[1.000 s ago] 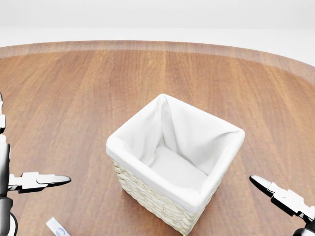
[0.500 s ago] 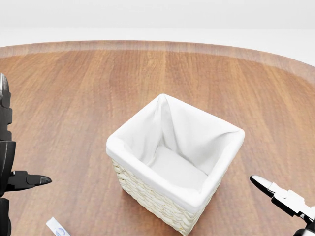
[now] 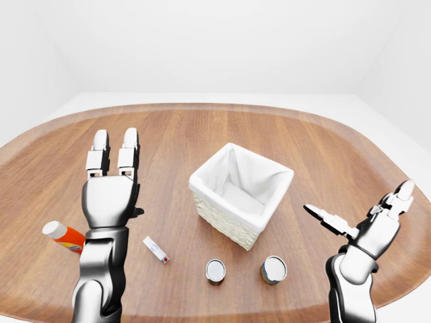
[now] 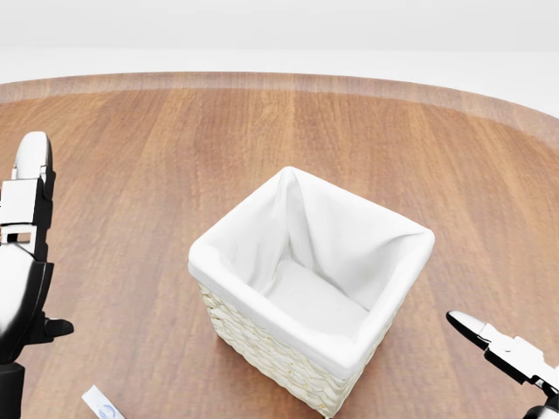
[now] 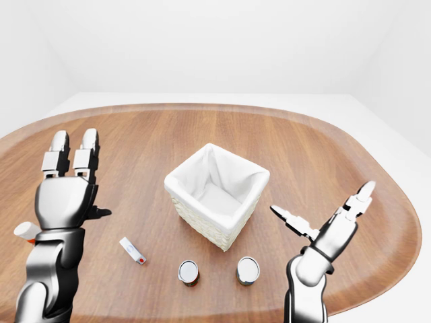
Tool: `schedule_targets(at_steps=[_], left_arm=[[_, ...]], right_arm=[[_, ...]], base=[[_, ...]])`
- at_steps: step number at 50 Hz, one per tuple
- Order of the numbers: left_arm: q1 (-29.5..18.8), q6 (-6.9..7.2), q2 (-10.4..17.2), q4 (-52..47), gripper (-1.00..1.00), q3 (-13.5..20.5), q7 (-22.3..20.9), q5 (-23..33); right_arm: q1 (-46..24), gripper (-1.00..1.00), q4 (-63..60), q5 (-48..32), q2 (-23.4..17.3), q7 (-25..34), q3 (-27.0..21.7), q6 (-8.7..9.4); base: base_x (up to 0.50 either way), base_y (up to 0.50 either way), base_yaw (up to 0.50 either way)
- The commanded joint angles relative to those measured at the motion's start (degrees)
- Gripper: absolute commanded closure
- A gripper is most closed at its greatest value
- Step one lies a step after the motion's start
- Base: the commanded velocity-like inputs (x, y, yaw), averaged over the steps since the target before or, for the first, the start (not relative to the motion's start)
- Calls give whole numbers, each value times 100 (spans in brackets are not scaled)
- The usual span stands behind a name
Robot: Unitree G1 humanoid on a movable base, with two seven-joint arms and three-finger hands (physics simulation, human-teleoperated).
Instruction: Pick up the alphabet soup and the cream cheese box, and put them in the basket.
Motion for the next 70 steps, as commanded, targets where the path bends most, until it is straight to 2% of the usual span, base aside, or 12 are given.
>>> schedule_targets(at_steps=[1, 8, 11, 37, 43, 46, 52, 57, 64, 70], left_arm=[[73, 0, 9, 58, -100, -20, 169, 478], [170, 0, -11, 136, -100, -70, 267, 562], [162, 0, -107, -67, -100, -62, 81, 338], [163, 0, -99, -73, -100, -71, 78, 326], [388, 0, -111, -18, -100, -182, 63, 486], [445, 0, -77, 101, -100, -192, -67, 444], [864, 0, -175, -64, -100, -216, -164, 560], [884, 0, -149, 290, -100, -239, 42, 799], [1036, 0, -178, 296, -100, -236, 47, 810], [1203, 0, -233, 249, -100, -345, -13, 978]], right_arm=[[4, -100, 19, -22, 2, 0, -16, -53], [7, -100, -44, -47, 7, 0, -8, 26], [4, -100, -54, -94, 8, 0, -17, 20], [4, -100, -56, -97, 8, 0, -17, 22], [13, -100, -83, -124, 10, 0, -10, 19], [-17, -100, 51, -143, -8, 0, -18, -61], [-19, -100, -5, -127, -5, 0, -10, 13], [8, -100, -68, -129, 9, 0, -5, 42], [-22, -100, 41, -135, -9, 0, -4, -26], [-11, -100, -4, -133, -3, 0, 1, 12]], base=[[0, 0, 0], [0, 0, 0], [0, 0, 0], [0, 0, 0], [0, 0, 0], [0, 0, 0], [0, 0, 0], [0, 0, 0], [0, 0, 0], [0, 0, 0]])
